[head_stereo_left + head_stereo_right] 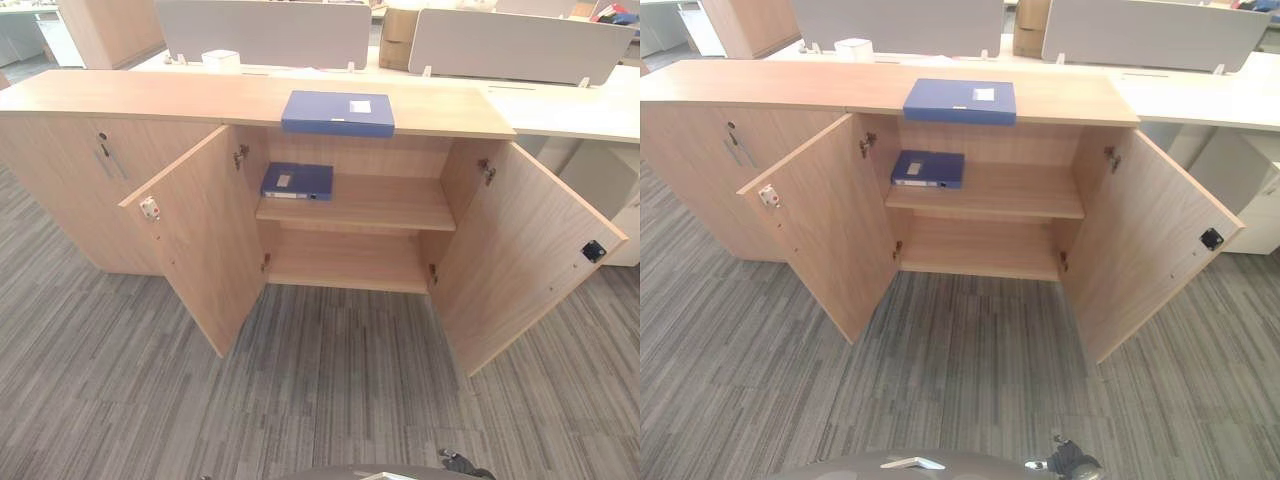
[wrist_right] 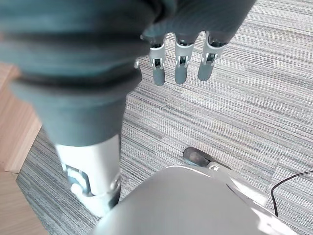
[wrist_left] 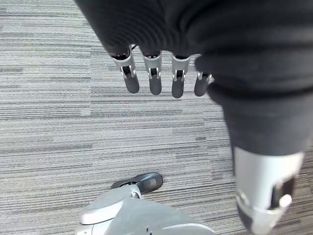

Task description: Put the empty folder in the office cabinet

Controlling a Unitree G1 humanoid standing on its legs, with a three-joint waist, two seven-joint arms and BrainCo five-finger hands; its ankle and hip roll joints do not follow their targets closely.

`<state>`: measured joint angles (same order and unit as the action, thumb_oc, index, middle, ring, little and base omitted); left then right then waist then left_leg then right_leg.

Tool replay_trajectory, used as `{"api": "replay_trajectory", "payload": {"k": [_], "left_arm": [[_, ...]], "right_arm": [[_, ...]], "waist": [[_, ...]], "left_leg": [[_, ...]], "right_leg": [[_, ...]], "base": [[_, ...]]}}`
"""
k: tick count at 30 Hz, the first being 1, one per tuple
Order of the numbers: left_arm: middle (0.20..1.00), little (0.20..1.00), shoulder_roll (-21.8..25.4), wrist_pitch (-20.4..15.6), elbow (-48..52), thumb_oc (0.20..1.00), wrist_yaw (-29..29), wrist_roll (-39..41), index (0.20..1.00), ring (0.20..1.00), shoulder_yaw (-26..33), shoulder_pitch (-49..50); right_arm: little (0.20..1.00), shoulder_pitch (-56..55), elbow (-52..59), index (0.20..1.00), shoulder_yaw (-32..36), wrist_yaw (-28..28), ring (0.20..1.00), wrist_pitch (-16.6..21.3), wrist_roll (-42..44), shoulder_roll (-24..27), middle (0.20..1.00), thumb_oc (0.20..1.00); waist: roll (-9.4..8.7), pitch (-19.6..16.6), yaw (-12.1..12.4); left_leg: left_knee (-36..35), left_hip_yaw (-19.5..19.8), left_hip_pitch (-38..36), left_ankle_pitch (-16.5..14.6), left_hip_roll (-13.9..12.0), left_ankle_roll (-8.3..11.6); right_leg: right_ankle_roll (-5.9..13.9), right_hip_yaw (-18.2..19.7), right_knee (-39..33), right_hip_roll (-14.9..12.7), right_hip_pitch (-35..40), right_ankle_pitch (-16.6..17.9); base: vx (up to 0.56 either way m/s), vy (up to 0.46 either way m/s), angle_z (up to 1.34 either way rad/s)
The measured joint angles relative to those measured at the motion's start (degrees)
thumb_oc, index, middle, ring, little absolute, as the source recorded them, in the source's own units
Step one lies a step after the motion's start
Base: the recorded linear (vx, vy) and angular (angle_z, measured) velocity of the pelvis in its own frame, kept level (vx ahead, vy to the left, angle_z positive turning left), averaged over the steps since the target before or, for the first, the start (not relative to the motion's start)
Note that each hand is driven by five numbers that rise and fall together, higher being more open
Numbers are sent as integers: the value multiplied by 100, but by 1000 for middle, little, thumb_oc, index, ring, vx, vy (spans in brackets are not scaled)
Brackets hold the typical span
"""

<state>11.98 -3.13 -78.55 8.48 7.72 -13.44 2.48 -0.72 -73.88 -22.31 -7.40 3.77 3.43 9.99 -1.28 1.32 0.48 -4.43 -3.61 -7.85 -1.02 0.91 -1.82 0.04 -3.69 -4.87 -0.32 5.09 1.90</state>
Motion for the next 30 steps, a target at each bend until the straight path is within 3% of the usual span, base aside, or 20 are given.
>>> {"api": "replay_trajectory", "payload": {"k": [30], "left_arm": [[1000,1000,-8,0,-4,1000,108,-3,1000,1000,-10,29]], "right_arm": [[1000,2,-4,1000,4,-6,1000,-10,-7,30,1000,1000]], "waist": [[60,-25,-4]], "left_leg": [[-1,-8,0,0,1,0]], "right_leg": [[-1,6,1,0,-4,1]], "base": [[0,0,0]]}}
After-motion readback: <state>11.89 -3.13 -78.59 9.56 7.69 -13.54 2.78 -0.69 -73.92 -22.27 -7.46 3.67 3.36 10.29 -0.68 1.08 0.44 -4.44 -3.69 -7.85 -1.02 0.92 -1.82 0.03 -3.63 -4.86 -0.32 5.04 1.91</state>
